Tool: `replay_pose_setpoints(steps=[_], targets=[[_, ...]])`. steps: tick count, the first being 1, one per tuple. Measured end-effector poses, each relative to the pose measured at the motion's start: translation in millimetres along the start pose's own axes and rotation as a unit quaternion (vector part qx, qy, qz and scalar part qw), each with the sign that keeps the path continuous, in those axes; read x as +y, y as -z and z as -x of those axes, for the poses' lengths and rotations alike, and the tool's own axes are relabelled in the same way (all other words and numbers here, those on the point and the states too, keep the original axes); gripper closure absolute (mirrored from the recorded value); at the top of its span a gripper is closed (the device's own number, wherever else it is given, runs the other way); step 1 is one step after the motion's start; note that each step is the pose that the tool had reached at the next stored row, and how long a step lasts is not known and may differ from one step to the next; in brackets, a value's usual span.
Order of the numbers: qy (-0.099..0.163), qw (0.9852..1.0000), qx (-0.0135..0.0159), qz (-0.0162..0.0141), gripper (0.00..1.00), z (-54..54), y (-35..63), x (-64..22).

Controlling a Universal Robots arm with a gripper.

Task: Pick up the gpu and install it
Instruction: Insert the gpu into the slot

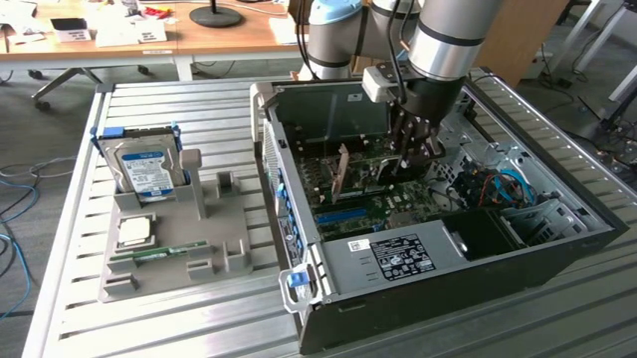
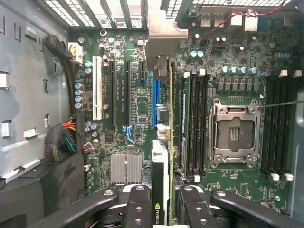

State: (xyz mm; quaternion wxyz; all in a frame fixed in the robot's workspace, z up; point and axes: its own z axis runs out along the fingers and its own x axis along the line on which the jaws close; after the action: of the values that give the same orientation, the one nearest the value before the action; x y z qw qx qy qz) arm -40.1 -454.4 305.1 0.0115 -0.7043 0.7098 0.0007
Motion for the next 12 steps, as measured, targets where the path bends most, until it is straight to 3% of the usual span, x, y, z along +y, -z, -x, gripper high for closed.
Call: replay_pose_setpoints(steps=[12], targets=[[0.0, 1.0, 0.0, 0.0, 0.73, 0.0, -1.2, 0.0]])
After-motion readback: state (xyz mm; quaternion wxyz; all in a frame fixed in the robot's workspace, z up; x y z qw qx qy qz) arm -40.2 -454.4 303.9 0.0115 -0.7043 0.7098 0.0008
